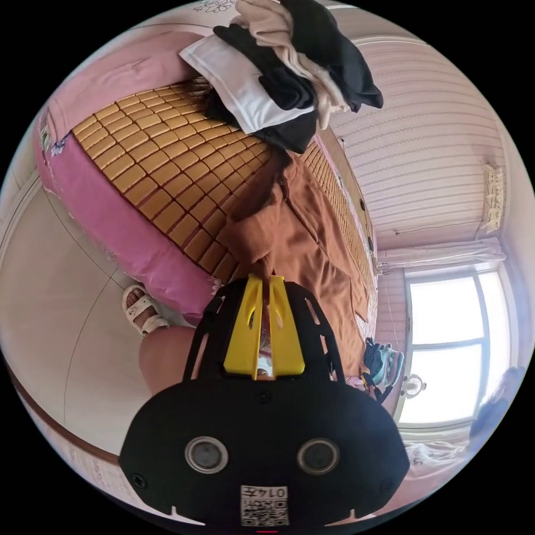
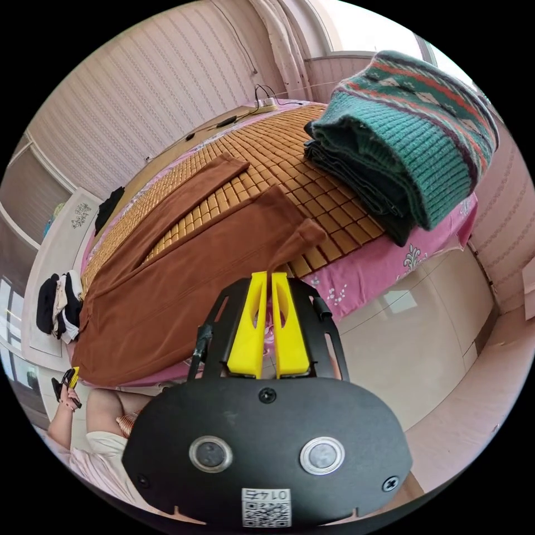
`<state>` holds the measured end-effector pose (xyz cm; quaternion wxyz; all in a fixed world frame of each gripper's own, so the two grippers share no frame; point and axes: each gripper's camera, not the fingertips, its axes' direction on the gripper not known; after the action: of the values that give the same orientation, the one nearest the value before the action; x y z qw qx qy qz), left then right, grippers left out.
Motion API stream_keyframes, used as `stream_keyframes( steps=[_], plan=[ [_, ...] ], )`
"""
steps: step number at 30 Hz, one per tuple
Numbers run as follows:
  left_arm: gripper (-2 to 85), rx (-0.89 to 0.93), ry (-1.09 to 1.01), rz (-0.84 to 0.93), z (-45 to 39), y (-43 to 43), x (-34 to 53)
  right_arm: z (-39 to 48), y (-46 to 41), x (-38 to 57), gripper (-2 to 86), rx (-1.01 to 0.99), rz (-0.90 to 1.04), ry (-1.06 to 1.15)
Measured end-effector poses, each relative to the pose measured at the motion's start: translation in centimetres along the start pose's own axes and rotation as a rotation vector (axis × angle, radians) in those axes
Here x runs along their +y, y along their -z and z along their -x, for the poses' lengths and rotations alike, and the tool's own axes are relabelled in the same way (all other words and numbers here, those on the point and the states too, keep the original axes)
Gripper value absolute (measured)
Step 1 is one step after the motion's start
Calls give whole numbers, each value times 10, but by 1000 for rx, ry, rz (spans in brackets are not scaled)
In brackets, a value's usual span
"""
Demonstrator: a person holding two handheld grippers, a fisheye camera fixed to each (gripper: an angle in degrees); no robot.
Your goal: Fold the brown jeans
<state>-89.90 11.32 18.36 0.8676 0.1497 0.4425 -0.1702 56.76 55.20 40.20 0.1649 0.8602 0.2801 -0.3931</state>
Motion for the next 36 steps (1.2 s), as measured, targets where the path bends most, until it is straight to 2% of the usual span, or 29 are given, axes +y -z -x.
stream_keyframes(
  steps=[3, 10, 15, 18, 21, 22, 23, 26, 30, 34, 36],
  plan=[
    [-9, 28, -62, -12, -12, 18, 11, -6, 30, 5, 9, -68, -81, -7],
    [-9, 53, -119, -1, -25, 59, 48, 9, 91, -4, 8, -74, -130, 185],
    [-8, 55, -233, -40, -69, 48, 26, 59, 76, -69, 13, -25, -103, 364],
    [-2, 72, -355, -89, -117, 22, -25, 102, 50, -149, 22, -4, -60, 434],
    [30, 51, -397, -139, -155, -30, -90, 124, 18, -231, 72, -108, -137, 255],
    [44, -37, -389, -139, -161, -54, -111, 127, 0, -247, 134, -121, -145, 171],
    [54, -108, -351, -128, -159, -75, -127, 129, -22, -255, 167, -128, -75, 92],
    [73, -131, -249, -118, -135, -112, -137, 129, -65, -239, 158, -142, -6, 75],
    [78, -126, -235, -129, -102, -130, -113, 105, -103, -206, 142, -68, 26, 55],
    [141, -338, -188, -99, -70, -149, -88, 72, -127, -190, 127, -105, 11, -71],
    [156, -365, -177, -75, -58, -166, -85, 68, -131, -190, 115, -117, -15, -113]
  ],
)
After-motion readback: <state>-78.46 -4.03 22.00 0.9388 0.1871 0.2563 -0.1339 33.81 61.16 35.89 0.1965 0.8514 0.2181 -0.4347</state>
